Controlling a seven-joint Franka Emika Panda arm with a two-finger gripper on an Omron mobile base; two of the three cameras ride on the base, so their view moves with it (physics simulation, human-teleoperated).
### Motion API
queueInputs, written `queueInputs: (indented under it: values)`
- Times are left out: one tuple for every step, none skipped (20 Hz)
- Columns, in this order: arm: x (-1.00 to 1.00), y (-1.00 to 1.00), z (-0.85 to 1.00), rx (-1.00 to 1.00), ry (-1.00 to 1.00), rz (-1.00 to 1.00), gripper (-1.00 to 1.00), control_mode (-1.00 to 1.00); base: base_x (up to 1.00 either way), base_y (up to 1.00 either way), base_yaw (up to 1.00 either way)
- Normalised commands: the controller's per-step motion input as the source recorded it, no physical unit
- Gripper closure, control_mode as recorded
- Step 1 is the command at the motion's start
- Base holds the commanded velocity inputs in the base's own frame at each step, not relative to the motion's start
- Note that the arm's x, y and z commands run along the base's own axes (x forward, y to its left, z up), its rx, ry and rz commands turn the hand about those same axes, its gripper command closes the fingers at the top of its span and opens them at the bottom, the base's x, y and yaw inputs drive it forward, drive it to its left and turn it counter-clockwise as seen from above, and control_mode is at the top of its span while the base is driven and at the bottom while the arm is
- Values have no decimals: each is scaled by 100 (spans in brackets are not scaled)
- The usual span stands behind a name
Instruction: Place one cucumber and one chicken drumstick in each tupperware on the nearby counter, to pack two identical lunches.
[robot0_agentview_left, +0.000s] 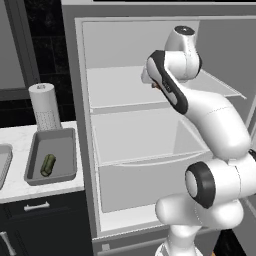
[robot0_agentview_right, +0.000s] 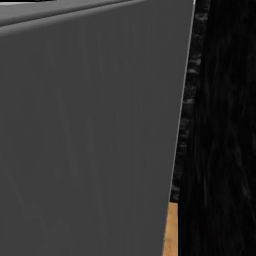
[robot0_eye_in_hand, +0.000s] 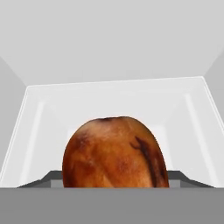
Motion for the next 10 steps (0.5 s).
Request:
queueInputs:
  values:
    - [-48,0,-23,-3,-11,0,100,-100,0,0,0]
    - [-54,0,-22,-3,-11,0,100,-100,0,0,0]
    - [-54,0,-15,0,-11,0,100,-100,0,0,0]
    - [-61,0,0,0,-12,0,100,-100,0,0,0]
    - [-62,0,5,0,-10,0,100,-100,0,0,0]
    - [-65,1,39,0,-5,0,100,-100,0,0,0]
    - [-77,4,59,0,0,0,100,-100,0,0,0]
    - [-84,8,62,0,0,0,100,-100,0,0,0]
    - [-89,8,68,0,0,0,100,-100,0,0,0]
    - [-96,9,64,0,0,0,100,-100,0,0,0]
